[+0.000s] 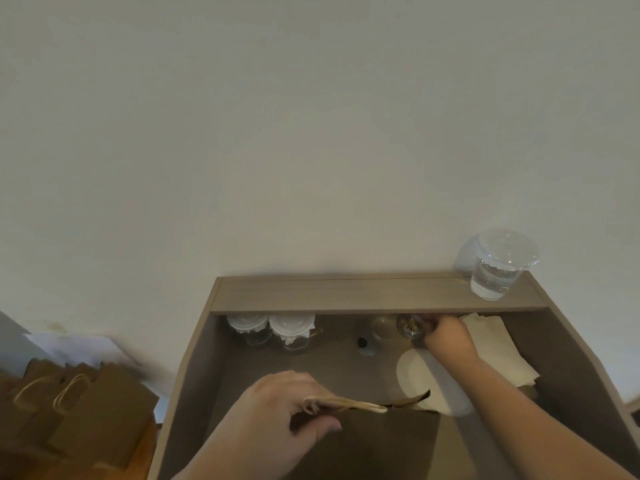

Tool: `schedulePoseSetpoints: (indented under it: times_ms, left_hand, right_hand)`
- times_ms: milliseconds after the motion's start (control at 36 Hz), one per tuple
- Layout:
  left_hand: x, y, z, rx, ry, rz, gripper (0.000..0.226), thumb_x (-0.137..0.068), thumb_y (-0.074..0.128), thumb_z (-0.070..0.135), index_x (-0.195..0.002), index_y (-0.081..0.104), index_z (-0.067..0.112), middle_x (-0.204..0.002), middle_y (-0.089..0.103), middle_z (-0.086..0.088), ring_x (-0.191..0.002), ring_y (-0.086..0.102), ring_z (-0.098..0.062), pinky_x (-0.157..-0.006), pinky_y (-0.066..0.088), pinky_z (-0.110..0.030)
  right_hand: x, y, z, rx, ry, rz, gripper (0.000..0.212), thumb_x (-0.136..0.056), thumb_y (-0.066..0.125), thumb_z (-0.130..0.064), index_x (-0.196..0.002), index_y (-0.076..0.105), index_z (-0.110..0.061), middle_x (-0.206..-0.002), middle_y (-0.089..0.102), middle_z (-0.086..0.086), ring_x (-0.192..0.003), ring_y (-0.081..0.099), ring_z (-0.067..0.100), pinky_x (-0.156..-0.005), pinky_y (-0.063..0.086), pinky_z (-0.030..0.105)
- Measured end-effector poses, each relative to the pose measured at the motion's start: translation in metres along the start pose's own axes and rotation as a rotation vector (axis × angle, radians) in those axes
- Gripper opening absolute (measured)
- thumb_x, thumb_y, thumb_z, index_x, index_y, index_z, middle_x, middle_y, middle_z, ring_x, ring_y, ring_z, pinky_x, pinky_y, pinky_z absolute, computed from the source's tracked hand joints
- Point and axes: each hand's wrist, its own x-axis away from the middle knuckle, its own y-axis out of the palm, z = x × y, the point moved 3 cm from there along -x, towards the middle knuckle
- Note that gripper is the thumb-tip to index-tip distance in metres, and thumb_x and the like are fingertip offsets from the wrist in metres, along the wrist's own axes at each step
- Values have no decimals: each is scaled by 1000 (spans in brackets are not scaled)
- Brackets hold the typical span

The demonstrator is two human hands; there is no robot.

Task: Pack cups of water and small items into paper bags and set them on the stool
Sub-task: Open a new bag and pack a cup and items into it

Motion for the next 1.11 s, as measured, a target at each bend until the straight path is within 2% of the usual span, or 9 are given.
schedulePoseSetpoints:
  times_ms: [194, 306, 472, 556, 667, 750, 861, 972, 1111]
  left_hand:
    - [0, -1, 5, -36, -33, -27, 34, -88, 67, 68, -119, 67, 54, -116, 58, 40, -114, 53, 9, -104, 40, -20]
    - [3, -7, 10, 21, -47, -34, 44, -81, 70, 73, -122, 63, 59, -120, 58, 39, -118, 53, 6, -105, 44, -25]
    - [17, -27, 27, 118, 31, 172, 81, -76, 67, 84, -147, 36, 62, -137, 52, 34, -130, 50, 2, -102, 46, -19]
    - [26, -48, 52, 111, 178, 478, 59, -90, 63, 67, -142, 53, 40, -121, 61, 26, -113, 61, -4, -92, 47, -10]
    - [43, -66, 85, 292, 191, 683, 14, -94, 62, 44, -105, 70, 41, -80, 68, 9, -61, 62, -11, -55, 47, -15]
    - [47, -65, 102, 598, 63, 392, 26, -91, 60, 51, -99, 75, 32, -69, 70, -4, -43, 57, -15, -46, 43, -20]
    - [48, -60, 115, 784, 4, -75, 30, -98, 54, 49, -86, 75, 31, -60, 69, 0, -36, 52, -9, -41, 36, -19]
    - [53, -58, 110, 1014, -53, -168, 34, -97, 64, 48, -83, 71, 18, -70, 69, -12, -35, 49, -12, -37, 33, -17]
    - [61, -64, 106, 1168, -90, -213, 36, -88, 62, 51, -86, 71, 16, -75, 67, -17, -35, 50, -13, -37, 21, -20]
  right_hand:
    - [73, -18, 0, -241, 44, 31, 24, -105, 56, -14, -121, 74, -16, -116, 69, 6, -95, 59, 17, -88, 45, 32]
    - [133, -38, -5, -406, 175, 21, 9, -103, 63, -20, -111, 67, -19, -97, 70, -1, -86, 66, 13, -69, 48, 26]
    - [215, -118, -41, -593, 88, 13, 6, -97, 72, -12, -93, 72, -17, -79, 75, 3, -79, 71, 26, -71, 53, 31]
    - [247, -171, -78, -796, -44, -6, 4, -87, 78, -14, -88, 74, -13, -84, 78, 8, -82, 74, 25, -76, 59, 34]
    - [282, -215, -128, -1033, -343, -44, 44, -72, 89, -58, -87, 75, -20, -99, 77, 17, -90, 73, 27, -80, 60, 28]
    - [298, -216, -159, -1142, -540, -86, 34, -79, 89, -46, -87, 75, -16, -110, 73, 10, -97, 70, 27, -85, 58, 32]
    - [307, -194, -190, -1230, -693, -240, 20, -86, 87, -27, -89, 76, -10, -100, 58, 15, -82, 55, 32, -72, 51, 34]
    - [313, -182, -204, -1267, -745, -279, 17, -91, 82, -20, -92, 73, -5, -95, 60, 6, -74, 65, 20, -69, 55, 28]
    - [310, -179, -199, -1065, -745, -87, 18, -92, 81, -36, -93, 77, -18, -88, 63, 1, -78, 57, 29, -73, 47, 33]
